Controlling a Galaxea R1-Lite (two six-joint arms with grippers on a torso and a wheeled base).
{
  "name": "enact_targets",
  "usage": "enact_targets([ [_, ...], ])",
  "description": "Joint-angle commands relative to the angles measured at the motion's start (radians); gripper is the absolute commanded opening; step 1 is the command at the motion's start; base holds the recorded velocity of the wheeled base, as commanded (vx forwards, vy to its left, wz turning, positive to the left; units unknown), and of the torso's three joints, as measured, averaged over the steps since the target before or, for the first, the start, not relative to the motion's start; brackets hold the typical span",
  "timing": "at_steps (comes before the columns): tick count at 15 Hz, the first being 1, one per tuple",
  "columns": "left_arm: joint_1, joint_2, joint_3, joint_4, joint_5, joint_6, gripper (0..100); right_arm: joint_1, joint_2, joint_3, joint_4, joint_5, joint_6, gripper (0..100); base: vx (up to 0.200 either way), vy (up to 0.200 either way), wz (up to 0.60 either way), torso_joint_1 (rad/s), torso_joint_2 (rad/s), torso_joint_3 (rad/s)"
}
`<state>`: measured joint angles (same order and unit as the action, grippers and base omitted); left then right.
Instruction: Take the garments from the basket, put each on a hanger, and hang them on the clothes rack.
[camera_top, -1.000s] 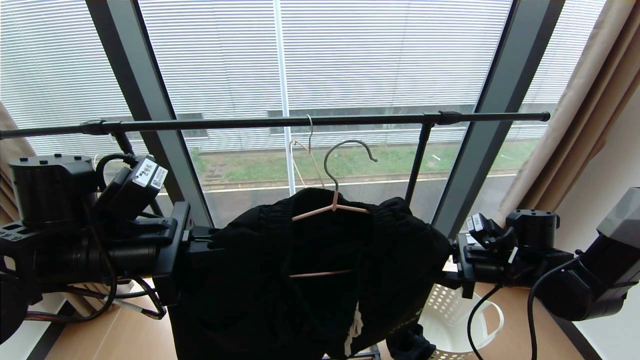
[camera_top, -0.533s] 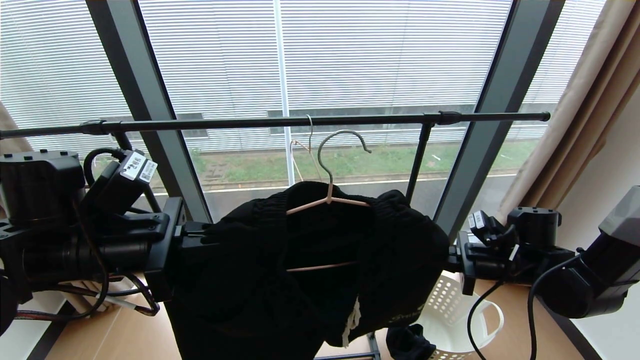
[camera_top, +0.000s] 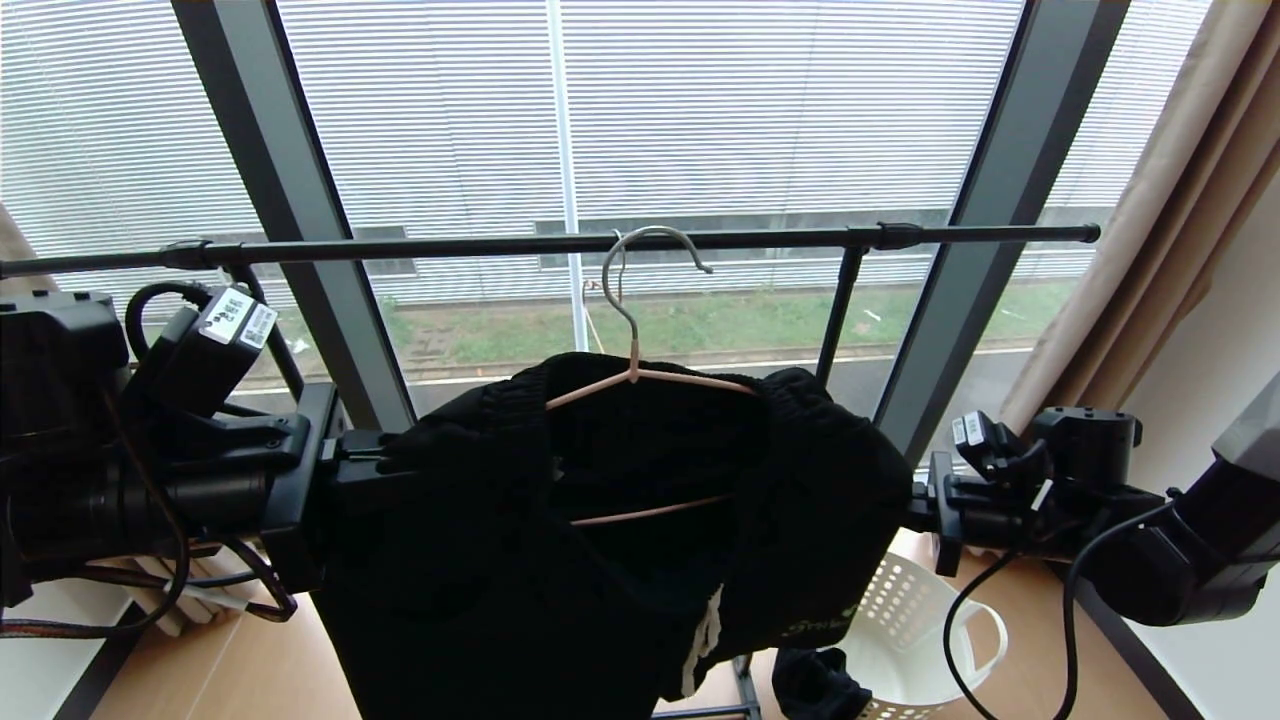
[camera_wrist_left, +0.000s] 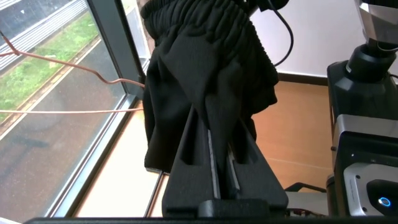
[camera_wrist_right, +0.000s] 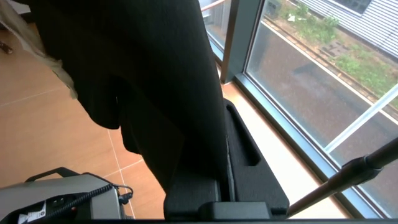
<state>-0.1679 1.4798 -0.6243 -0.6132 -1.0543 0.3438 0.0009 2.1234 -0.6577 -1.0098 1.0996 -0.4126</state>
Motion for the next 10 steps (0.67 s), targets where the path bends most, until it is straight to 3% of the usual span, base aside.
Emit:
enact_targets([
  [1,0.002,-0.009,0.0,0.0,-0.001,0.0,0,-0.007,0.0,-0.005,0.0,0.0,0.0,0,0.0,0.0,0.0,0.0,0.0,0.0],
  [10,0.027,-0.032,0.003,0.001,-0.001,-0.012,0,-0.007,0.0,-0.003,0.0,0.0,0.0,0,0.0,0.0,0.0,0.0,0.0,0.0],
])
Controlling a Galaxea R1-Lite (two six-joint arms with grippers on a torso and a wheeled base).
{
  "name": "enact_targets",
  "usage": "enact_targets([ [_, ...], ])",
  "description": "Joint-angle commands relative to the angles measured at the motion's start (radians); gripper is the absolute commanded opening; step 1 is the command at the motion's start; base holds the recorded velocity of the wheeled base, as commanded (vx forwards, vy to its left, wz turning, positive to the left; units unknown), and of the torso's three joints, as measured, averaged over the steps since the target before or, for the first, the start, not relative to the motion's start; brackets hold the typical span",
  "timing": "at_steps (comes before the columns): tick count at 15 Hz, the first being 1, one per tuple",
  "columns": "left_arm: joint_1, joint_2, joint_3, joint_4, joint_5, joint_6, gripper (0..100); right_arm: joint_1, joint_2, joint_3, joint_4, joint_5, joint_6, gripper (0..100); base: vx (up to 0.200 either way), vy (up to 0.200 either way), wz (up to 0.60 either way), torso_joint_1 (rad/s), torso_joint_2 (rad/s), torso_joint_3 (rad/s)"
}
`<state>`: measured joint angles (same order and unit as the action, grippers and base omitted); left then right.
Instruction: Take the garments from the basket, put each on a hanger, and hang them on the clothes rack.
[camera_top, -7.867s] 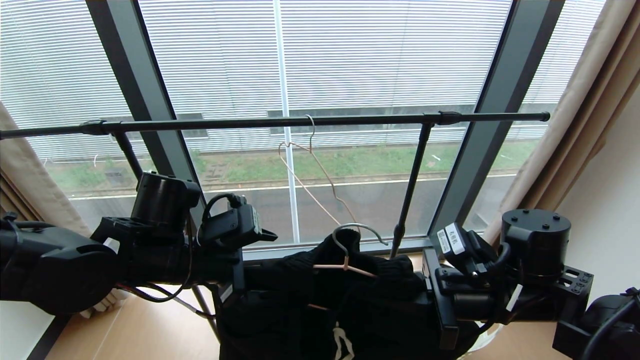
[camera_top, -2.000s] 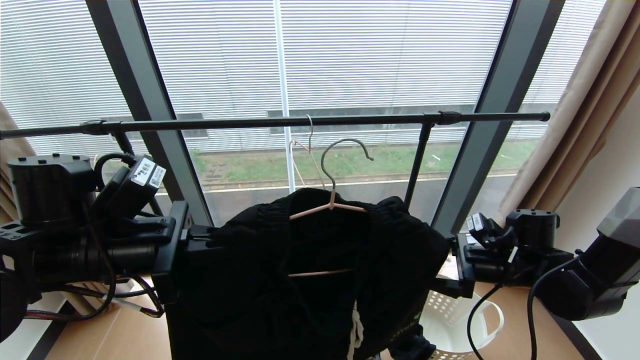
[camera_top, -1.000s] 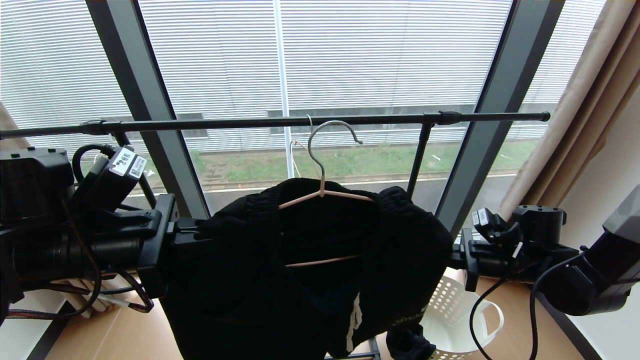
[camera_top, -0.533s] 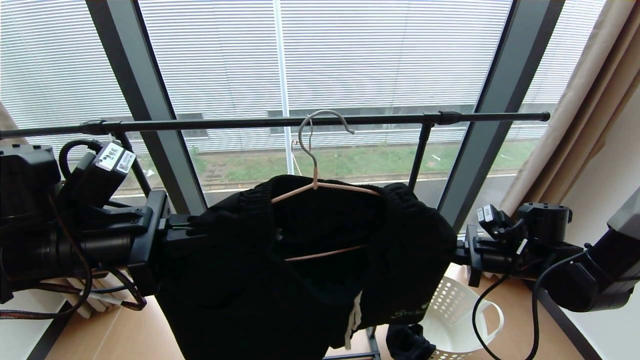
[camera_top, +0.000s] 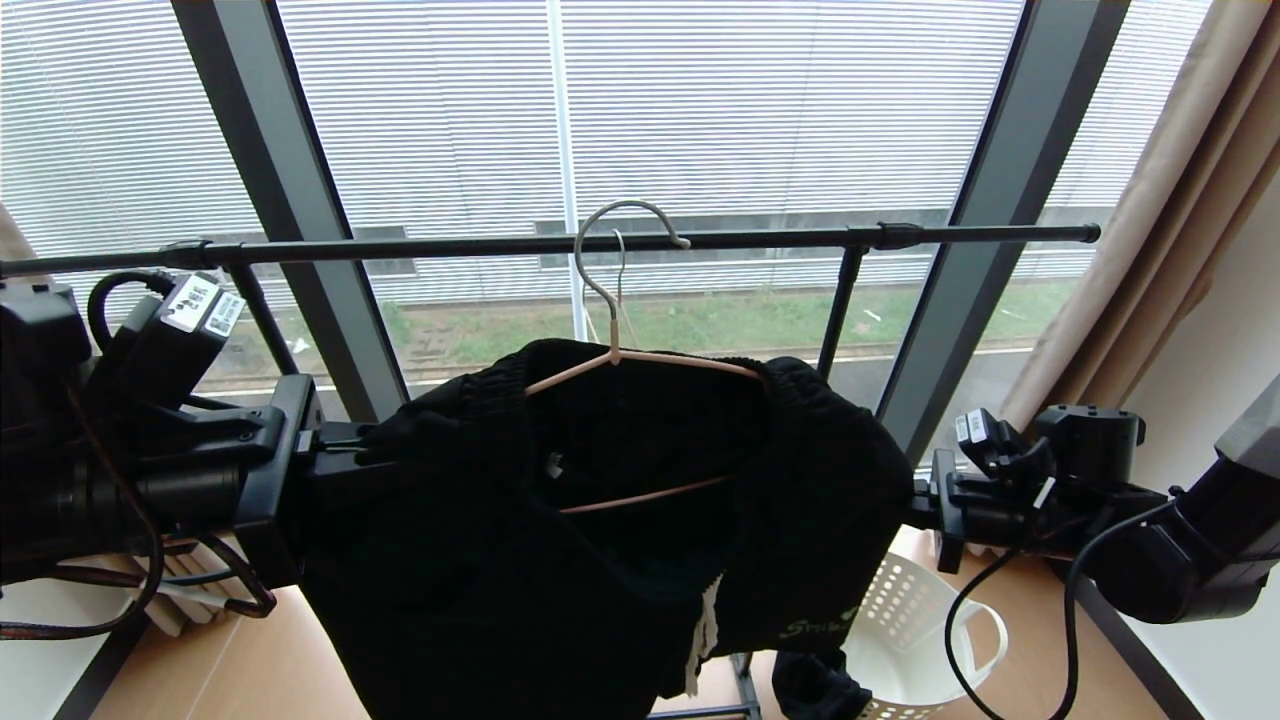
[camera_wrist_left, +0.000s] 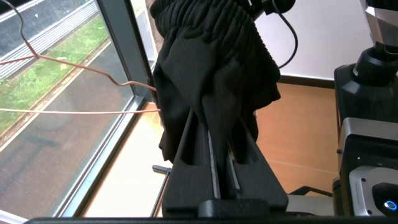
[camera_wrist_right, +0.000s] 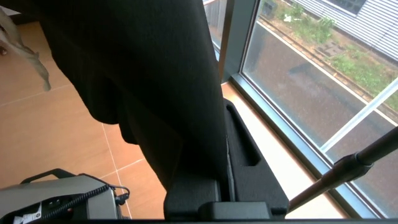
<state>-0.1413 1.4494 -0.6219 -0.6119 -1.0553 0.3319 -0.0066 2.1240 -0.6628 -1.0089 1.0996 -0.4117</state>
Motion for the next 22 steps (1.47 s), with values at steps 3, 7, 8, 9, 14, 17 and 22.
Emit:
enact_targets([
  [3,0.0,-0.001,-0.001,0.0,0.0,-0.002,0,0.004,-0.001,0.009,0.003,-0.001,-0.002,0,0.0,0.0,0.0,0.0,0.0,0.0],
  [7,0.002,-0.004,0.001,0.0,0.0,-0.005,0,0.008,0.007,0.023,-0.002,-0.012,-0.035,0,0.0,0.0,0.0,0.0,0.0,0.0],
  [8,0.002,-0.006,-0.001,0.0,0.0,-0.021,0,0.008,0.014,0.026,0.0,-0.01,-0.096,100,0.0,0.0,0.0,0.0,0.0,0.0],
  [9,0.002,-0.006,-0.005,-0.002,0.0,-0.033,0,0.011,0.017,0.032,0.003,-0.01,-0.114,100,0.0,0.0,0.0,0.0,0.0,0.0],
  [14,0.003,-0.004,-0.012,-0.002,0.001,-0.037,0,0.023,-0.004,0.061,0.0,-0.009,-0.185,100,0.0,0.0,0.0,0.0,0.0,0.0],
  [17,0.023,-0.007,-0.005,-0.002,0.001,-0.037,0,0.023,-0.067,0.061,0.003,-0.01,-0.179,100,0.0,0.0,0.0,0.0,0.0,0.0],
  [22,0.112,-0.072,0.082,0.0,0.003,-0.045,0,0.134,-0.22,0.071,0.0,-0.168,0.039,100,0.0,0.0,0.0,0.0,0.0,0.0],
])
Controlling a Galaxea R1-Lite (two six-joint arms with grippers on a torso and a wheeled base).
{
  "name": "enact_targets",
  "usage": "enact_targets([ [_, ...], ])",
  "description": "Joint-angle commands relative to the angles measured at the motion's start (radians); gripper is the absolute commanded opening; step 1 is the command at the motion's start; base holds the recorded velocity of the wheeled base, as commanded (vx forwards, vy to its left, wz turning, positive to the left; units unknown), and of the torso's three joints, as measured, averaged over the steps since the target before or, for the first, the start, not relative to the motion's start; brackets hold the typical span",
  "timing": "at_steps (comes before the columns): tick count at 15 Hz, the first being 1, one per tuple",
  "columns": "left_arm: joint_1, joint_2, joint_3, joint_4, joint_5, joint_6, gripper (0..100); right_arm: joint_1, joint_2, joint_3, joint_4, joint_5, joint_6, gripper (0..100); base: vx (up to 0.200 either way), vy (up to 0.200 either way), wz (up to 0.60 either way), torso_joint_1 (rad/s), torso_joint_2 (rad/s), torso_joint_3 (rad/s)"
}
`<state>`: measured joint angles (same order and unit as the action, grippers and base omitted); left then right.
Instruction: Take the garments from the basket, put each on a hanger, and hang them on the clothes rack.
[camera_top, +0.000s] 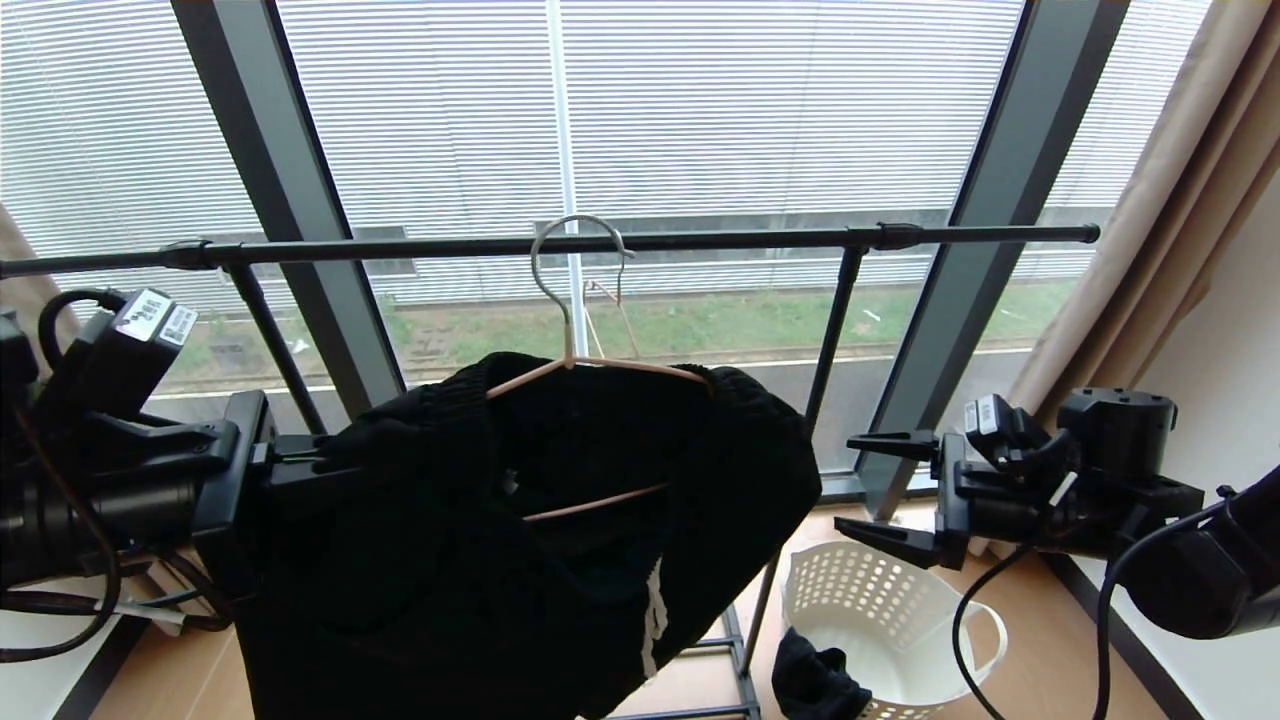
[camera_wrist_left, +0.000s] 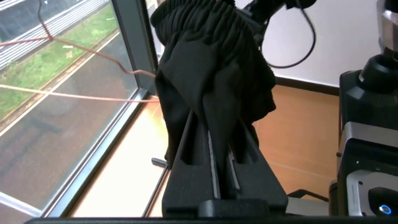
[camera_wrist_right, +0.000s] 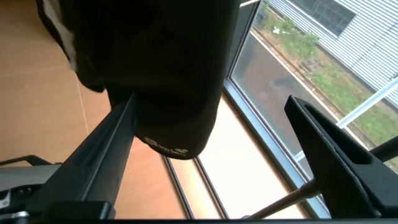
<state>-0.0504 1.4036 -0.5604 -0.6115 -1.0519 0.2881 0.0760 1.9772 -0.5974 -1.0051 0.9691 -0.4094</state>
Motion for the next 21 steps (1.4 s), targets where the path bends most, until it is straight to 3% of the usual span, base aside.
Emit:
enact_targets([
  [1,0.021,-0.031,0.03,-0.001,0.001,-0.007,0,0.073,-0.077,0.004,-0.004,-0.075,0.049,100,0.0,0.0,0.0,0.0,0.0,0.0],
  [3,0.017,-0.045,0.042,-0.001,0.009,-0.029,0,0.127,-0.086,0.002,-0.006,-0.164,0.061,100,0.0,0.0,0.0,0.0,0.0,0.0],
  [6,0.009,-0.058,0.04,0.002,0.067,-0.032,0,0.136,-0.104,-0.001,-0.006,-0.173,0.089,100,0.0,0.0,0.0,0.0,0.0,0.0],
  [10,-0.249,-0.028,-0.024,0.004,0.409,-0.122,0,0.131,-0.104,-0.021,-0.006,-0.239,0.13,100,0.0,0.0,0.0,0.0,0.0,0.0],
  [12,-0.345,0.038,-0.096,0.006,0.492,-0.162,0,0.062,-0.113,-0.024,-0.029,-0.264,0.13,100,0.0,0.0,0.0,0.0,0.0,0.0],
  [13,-0.355,0.048,-0.102,0.006,0.504,-0.162,0,0.054,-0.115,-0.024,-0.035,-0.264,0.13,100,0.0,0.0,0.0,0.0,0.0,0.0],
  [14,-0.417,0.117,-0.153,0.006,0.601,-0.182,0,0.001,-0.113,-0.033,-0.078,-0.262,0.132,100,0.0,0.0,0.0,0.0,0.0,0.0],
  [19,-0.477,0.331,-0.343,0.004,0.817,-0.268,0,-0.061,-0.126,-0.053,-0.078,-0.26,0.132,100,0.0,0.0,0.0,0.0,0.0,0.0],
  [21,-0.496,0.405,-0.414,0.004,0.86,-0.29,0,-0.061,-0.123,-0.058,-0.078,-0.26,0.13,100,0.0,0.0,0.0,0.0,0.0,0.0],
])
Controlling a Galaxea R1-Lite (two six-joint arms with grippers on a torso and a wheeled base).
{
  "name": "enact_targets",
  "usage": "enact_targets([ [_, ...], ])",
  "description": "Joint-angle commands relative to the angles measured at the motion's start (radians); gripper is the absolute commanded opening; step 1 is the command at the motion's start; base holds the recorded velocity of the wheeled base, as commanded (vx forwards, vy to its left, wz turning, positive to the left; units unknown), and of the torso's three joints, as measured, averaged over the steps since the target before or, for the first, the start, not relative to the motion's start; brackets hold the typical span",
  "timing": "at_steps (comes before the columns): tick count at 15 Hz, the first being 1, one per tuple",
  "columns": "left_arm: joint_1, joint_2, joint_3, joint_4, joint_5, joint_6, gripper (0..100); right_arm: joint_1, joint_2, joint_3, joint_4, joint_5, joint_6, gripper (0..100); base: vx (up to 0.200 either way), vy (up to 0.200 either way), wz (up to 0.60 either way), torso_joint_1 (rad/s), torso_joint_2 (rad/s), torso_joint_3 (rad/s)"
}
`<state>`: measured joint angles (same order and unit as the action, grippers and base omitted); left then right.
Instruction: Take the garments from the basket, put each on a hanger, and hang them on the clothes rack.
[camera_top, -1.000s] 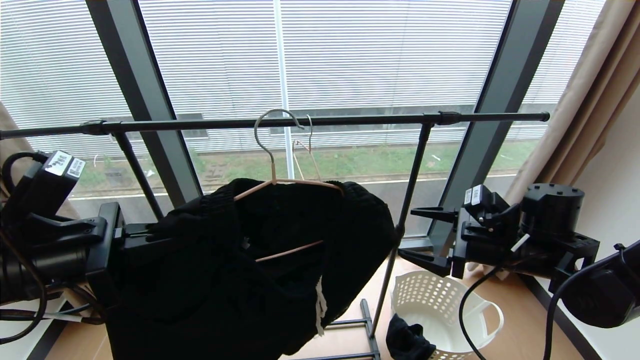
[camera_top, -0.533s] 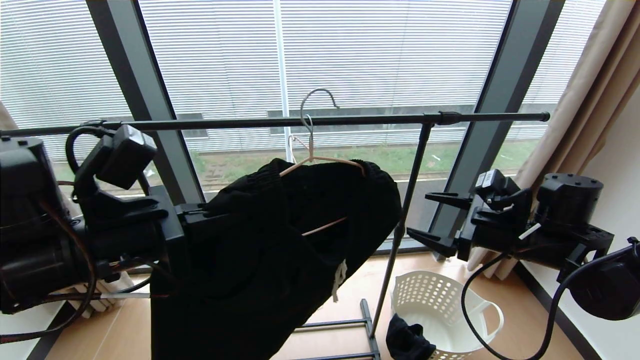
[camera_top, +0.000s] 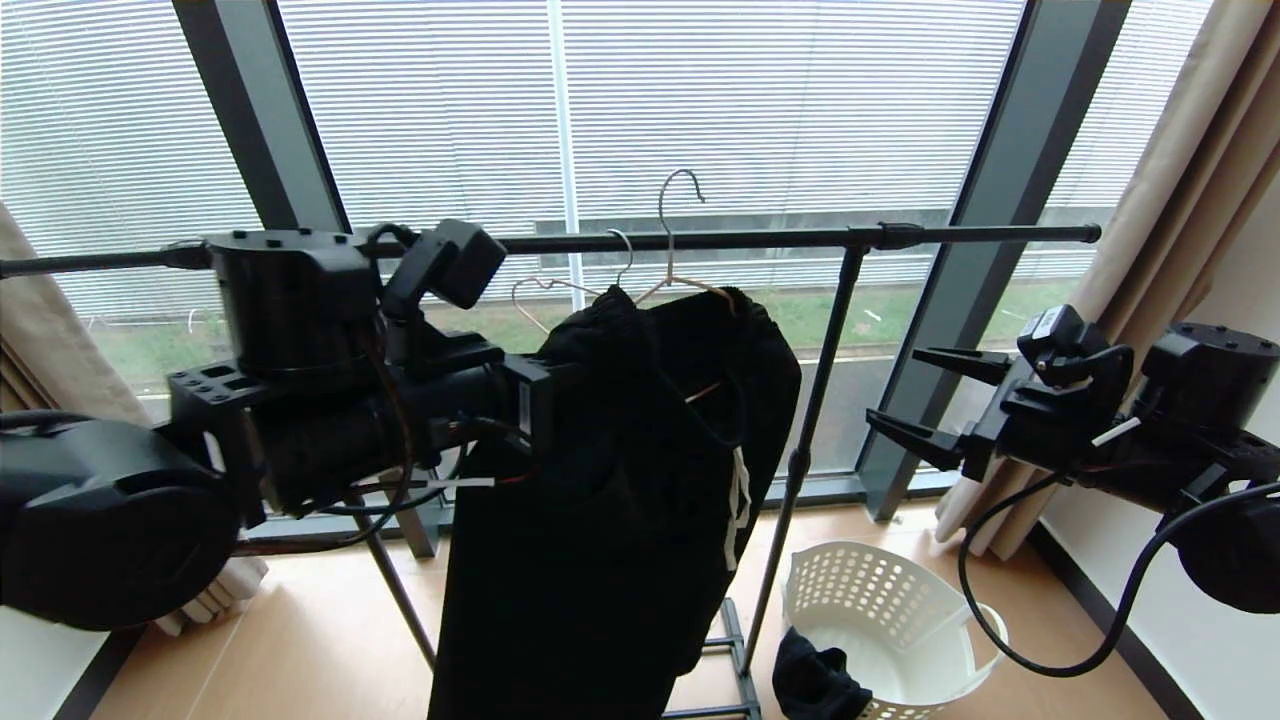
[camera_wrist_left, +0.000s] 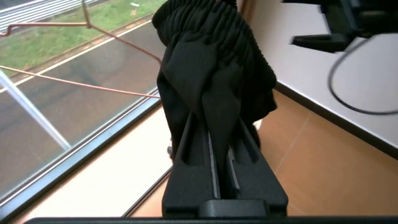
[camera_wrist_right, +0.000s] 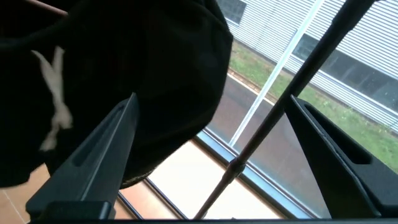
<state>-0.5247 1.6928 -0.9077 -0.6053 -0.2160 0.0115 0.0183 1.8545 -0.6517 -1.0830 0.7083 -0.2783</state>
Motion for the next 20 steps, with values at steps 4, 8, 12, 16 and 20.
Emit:
enact_targets([
  [4,-0.04,0.216,-0.16,-0.007,0.05,-0.044,0,-0.003,0.005,-0.003,0.0,-0.001,-0.001,100,0.0,0.0,0.0,0.0,0.0,0.0],
  [8,-0.049,0.308,-0.254,-0.014,0.089,-0.044,0,-0.001,0.006,-0.005,0.0,-0.001,-0.001,100,0.0,0.0,0.0,0.0,0.0,0.0],
  [12,-0.047,0.413,-0.316,-0.166,0.133,-0.048,0,-0.001,0.008,-0.005,0.0,-0.001,-0.001,100,0.0,0.0,0.0,0.0,0.0,0.0],
  [16,-0.047,0.441,-0.344,-0.174,0.17,-0.048,0,-0.001,0.011,-0.005,0.0,-0.001,-0.001,100,0.0,0.0,0.0,0.0,0.0,0.0],
  [20,-0.044,0.485,-0.402,-0.174,0.233,-0.048,0,-0.001,0.011,-0.002,0.0,-0.001,-0.001,100,0.0,0.0,0.0,0.0,0.0,0.0],
])
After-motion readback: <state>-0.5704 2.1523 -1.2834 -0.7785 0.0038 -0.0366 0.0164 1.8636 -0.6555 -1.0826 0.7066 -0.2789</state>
